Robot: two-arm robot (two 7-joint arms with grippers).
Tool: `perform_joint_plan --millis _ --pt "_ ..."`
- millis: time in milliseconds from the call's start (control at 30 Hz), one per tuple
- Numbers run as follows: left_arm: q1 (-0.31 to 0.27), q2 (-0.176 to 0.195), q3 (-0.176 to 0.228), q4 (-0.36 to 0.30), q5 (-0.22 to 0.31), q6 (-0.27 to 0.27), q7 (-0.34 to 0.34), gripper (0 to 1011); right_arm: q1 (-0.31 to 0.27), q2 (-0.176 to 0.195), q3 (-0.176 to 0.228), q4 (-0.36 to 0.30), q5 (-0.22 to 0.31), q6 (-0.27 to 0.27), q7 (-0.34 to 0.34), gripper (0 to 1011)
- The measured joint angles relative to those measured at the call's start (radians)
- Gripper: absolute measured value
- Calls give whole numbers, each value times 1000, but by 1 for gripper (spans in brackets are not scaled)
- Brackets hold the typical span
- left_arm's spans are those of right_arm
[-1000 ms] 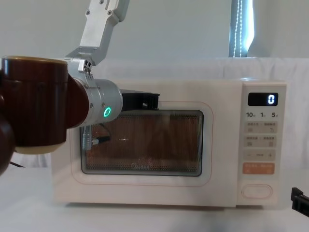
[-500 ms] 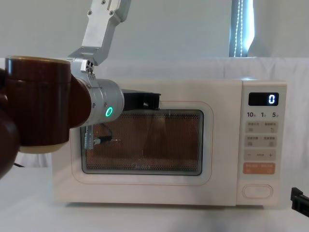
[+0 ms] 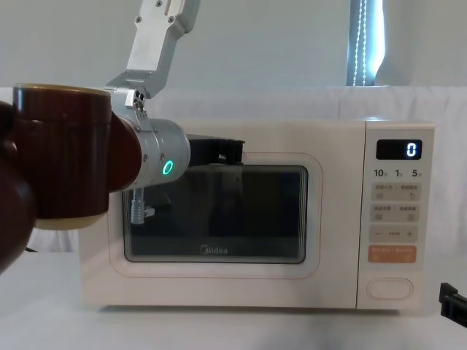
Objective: Press the button to open the microwave door with one hand; close the microwave door with the other hand.
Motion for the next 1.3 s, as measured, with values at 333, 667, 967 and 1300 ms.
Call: perform_joint_plan --millis 333,667,967,1300 --pt "36 17 -4 -63 -13 20 -29 0 0 0 0 0 0 0 0 1002" --pt "130 111 -15 -246 -54 52 -96 0 0 0 0 0 0 0 0 1002" --pt "247 218 -44 -386 -74 21 -117 97 0 0 0 0 0 0 0 1002" --pt "391 299 -110 -490 -116 -21 -116 356 0 0 0 0 0 0 0 1002"
